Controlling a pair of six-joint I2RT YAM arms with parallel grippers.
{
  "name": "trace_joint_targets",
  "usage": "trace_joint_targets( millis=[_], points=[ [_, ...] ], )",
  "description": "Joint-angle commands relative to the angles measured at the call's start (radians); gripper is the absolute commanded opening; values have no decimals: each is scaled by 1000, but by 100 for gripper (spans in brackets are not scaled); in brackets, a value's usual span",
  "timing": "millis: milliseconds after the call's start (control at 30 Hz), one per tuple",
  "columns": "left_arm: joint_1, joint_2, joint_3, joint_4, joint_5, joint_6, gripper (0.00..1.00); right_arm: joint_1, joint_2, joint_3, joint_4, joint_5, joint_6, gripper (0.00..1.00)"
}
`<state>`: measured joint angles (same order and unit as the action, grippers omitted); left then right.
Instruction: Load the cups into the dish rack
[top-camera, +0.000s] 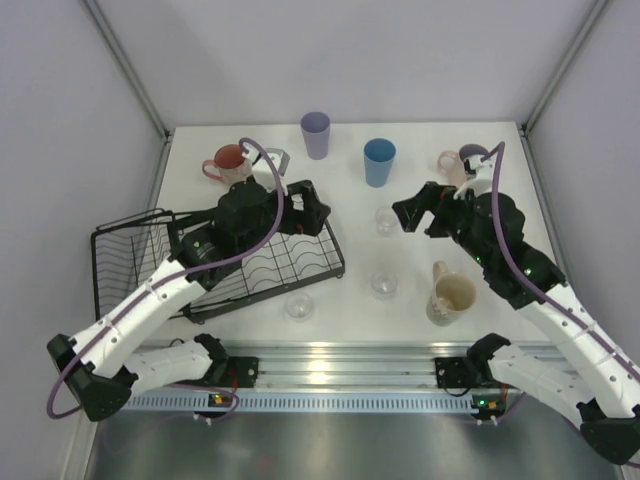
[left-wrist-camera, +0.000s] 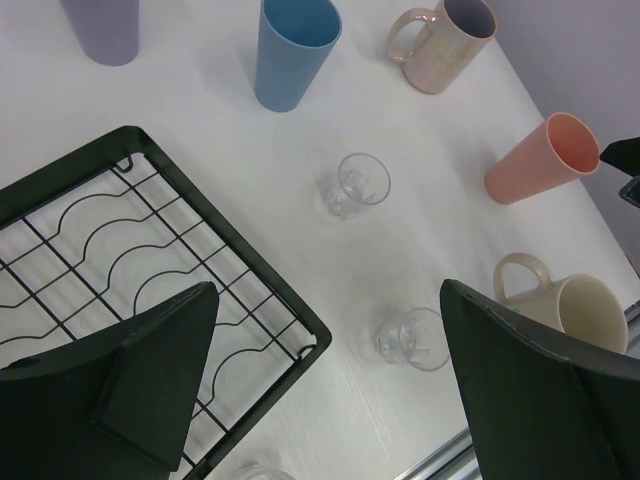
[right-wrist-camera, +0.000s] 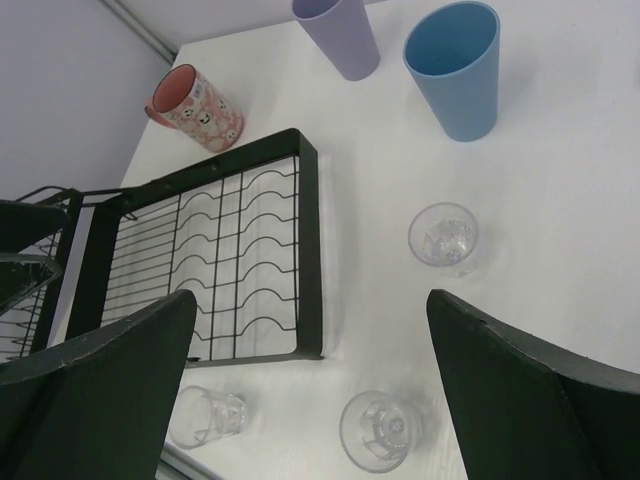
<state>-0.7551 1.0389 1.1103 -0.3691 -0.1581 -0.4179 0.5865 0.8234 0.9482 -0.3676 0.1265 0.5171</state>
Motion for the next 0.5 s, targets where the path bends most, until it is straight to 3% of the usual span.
trace_joint_targets(
  millis=[0,267,467],
  points=[
    [-1,18,31,1,-41,1,98,15,-26,15,45,-36,-2,99],
    [-1,52,60,-2,-66,8,98,15,-38,-8,14,27,3,100],
    [-1,91,71,-2,-28,1,98,13,23,70,-188,333,161,99]
  ],
)
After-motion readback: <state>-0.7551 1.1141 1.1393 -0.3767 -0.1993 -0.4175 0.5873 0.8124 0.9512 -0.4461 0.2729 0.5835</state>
